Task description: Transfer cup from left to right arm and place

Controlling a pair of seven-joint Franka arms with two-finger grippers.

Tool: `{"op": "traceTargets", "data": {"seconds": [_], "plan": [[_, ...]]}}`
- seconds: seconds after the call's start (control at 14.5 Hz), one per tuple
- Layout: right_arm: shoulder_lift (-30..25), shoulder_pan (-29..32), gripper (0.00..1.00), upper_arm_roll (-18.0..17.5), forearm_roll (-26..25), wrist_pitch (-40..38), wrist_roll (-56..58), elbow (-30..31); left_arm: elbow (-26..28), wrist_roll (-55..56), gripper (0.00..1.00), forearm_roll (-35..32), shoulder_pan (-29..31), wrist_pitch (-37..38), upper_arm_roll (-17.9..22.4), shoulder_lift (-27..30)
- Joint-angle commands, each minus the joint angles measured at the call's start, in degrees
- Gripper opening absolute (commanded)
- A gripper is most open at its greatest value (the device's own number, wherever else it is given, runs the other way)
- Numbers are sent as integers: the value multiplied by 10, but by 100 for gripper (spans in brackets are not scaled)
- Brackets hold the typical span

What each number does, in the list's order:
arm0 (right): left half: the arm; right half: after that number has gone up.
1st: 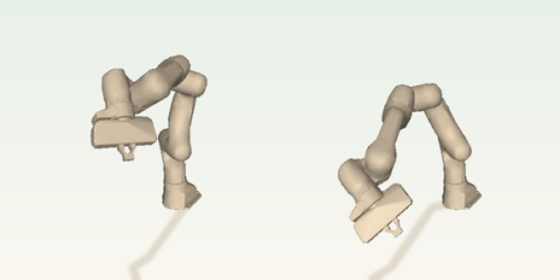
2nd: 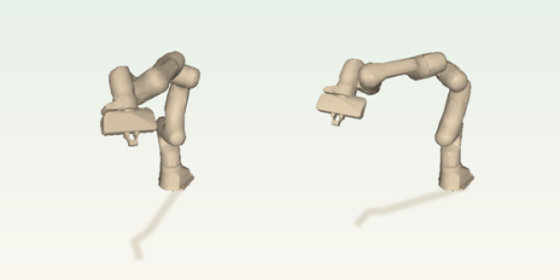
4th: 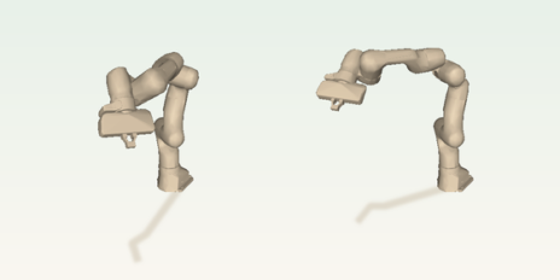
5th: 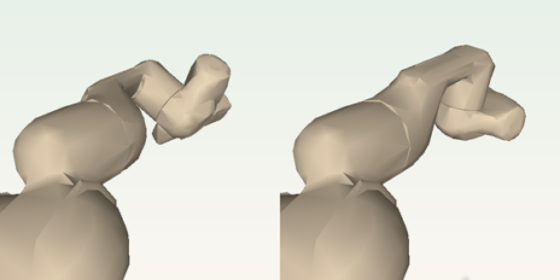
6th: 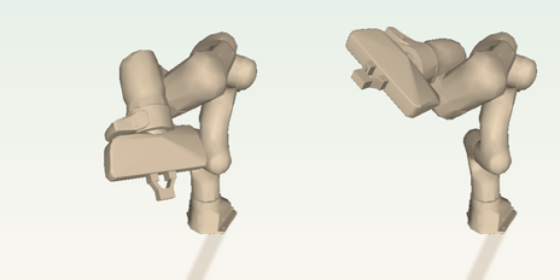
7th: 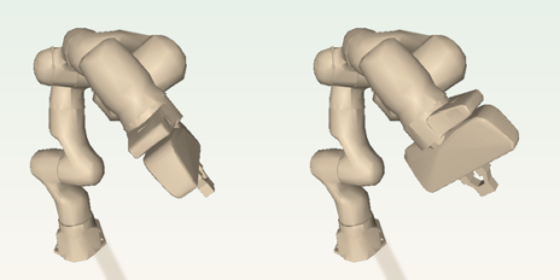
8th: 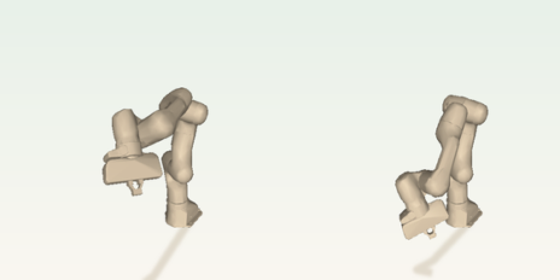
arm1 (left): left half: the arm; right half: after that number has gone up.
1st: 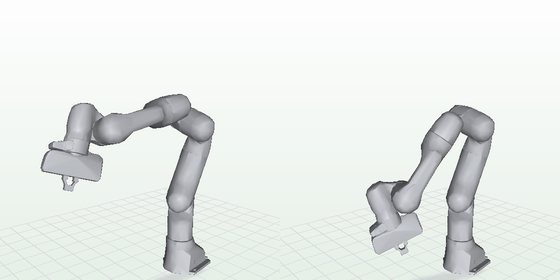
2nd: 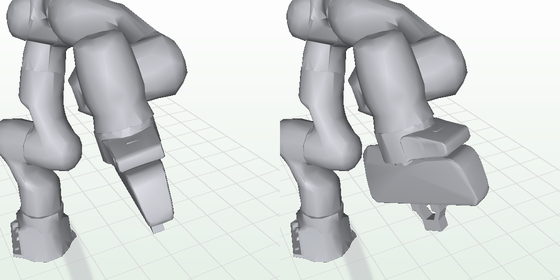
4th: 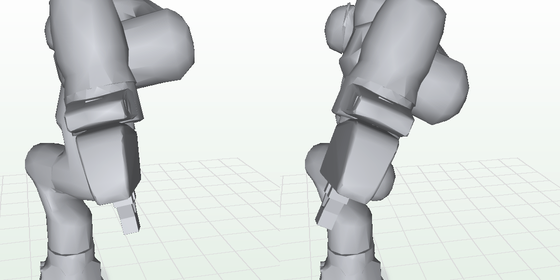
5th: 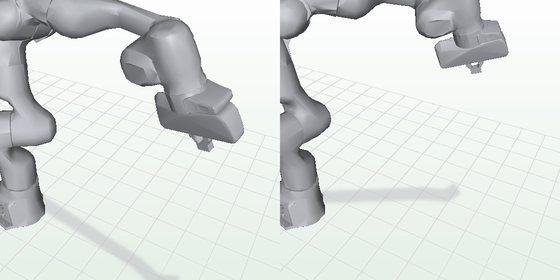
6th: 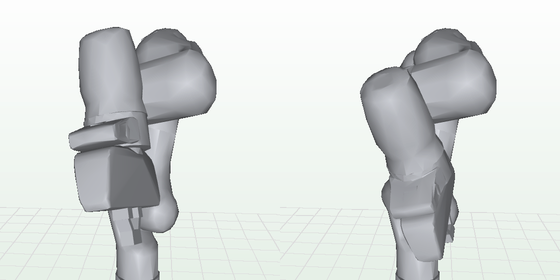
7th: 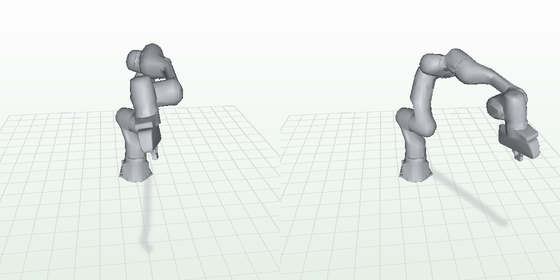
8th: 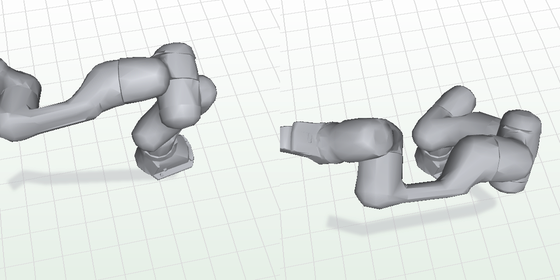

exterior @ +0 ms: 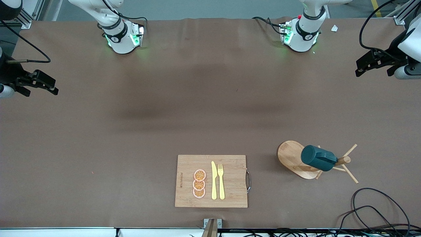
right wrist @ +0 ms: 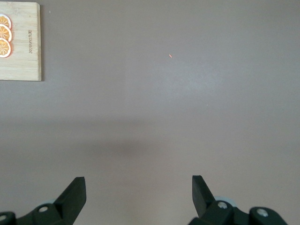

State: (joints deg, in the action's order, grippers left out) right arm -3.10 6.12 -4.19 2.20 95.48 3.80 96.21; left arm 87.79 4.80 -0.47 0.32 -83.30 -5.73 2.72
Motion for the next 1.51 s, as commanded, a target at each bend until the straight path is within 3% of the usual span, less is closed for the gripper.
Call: {"op": "traceTargets", "data": {"seconds": [0.0, 0.28, 0.55, 0.83, 1.03, 1.17, 1.45], "plan": [[-12, -2, 100, -2, -6, 1, -9, 6, -5, 9, 100, 1, 3, -3, -4, -1], [-12, -3, 100, -2, -6, -1, -9, 6, -14, 35, 100, 5, 6, -11, 0, -14], [-12, -2, 100, -2, -6, -1, -9, 5, -53, 31, 100, 12, 24, -48, 5, -69], [-12, -3, 100, -2, -6, -2, -9, 6, -66, 45, 100, 104, 58, -79, 7, -115], [-12, -3, 100, -2, -6, -2, -8, 6, -71, 114, 100, 121, 71, -147, 7, -154], [-12, -3, 100, -2, -7, -2, -8, 5, -86, 156, 100, 156, 70, -154, 8, -181], [-12, -2, 100, -2, -6, -5, -8, 6, -86, 329, 100, 156, 57, -219, 4, -224]]}}
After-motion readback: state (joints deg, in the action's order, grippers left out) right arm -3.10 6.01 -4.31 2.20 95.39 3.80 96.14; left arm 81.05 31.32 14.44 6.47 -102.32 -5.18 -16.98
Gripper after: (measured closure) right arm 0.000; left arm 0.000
